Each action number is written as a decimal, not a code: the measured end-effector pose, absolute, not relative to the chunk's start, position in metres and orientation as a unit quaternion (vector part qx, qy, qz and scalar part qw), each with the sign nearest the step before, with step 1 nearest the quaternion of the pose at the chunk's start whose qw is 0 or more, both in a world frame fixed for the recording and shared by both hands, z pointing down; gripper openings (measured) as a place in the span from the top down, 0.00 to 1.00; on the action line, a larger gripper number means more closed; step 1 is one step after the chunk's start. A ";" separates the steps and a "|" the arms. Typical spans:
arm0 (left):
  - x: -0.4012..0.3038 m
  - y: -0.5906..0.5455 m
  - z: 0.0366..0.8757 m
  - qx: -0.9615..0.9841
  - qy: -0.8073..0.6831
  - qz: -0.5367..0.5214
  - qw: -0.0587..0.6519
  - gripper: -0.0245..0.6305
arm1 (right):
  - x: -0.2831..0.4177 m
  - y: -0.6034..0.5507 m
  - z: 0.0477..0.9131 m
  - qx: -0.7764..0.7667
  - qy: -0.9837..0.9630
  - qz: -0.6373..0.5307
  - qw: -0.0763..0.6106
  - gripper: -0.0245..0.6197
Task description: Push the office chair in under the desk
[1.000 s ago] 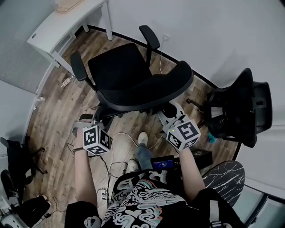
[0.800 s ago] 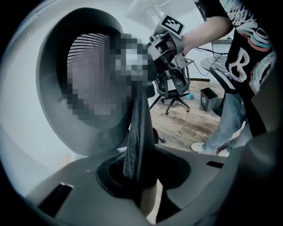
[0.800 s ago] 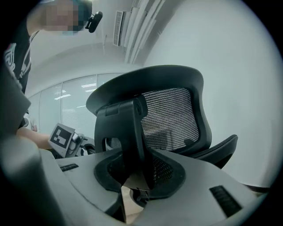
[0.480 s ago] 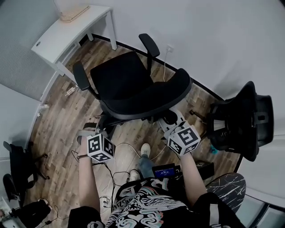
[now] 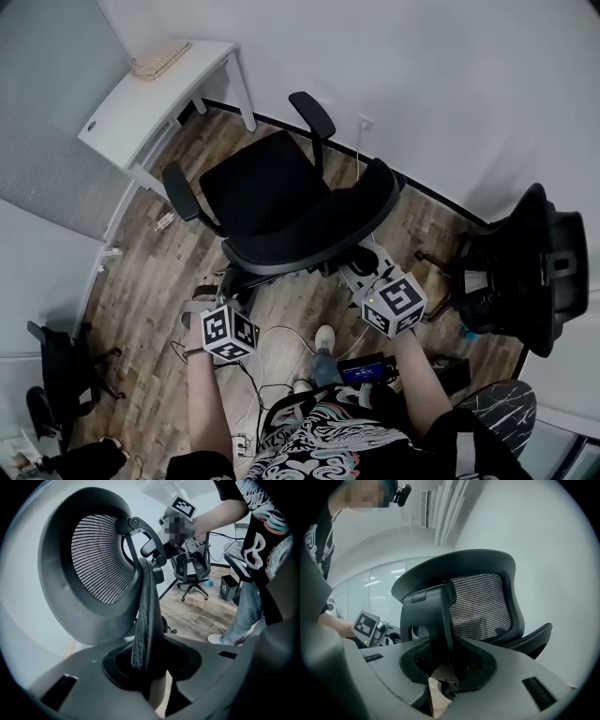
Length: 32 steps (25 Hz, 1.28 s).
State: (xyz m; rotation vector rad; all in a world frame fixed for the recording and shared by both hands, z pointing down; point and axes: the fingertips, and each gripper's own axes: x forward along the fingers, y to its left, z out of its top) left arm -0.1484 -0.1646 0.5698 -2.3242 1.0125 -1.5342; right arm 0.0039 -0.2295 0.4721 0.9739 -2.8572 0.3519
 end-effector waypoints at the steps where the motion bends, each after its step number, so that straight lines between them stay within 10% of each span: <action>1: -0.148 -0.167 0.570 -0.780 0.342 -0.517 0.089 0.76 | 0.004 -0.232 0.472 0.318 -0.940 0.116 0.049 0.81; 32: -0.147 -0.223 0.568 -0.765 0.376 -0.518 0.064 0.77 | -0.001 -0.302 0.469 0.273 -0.955 0.107 0.045 0.81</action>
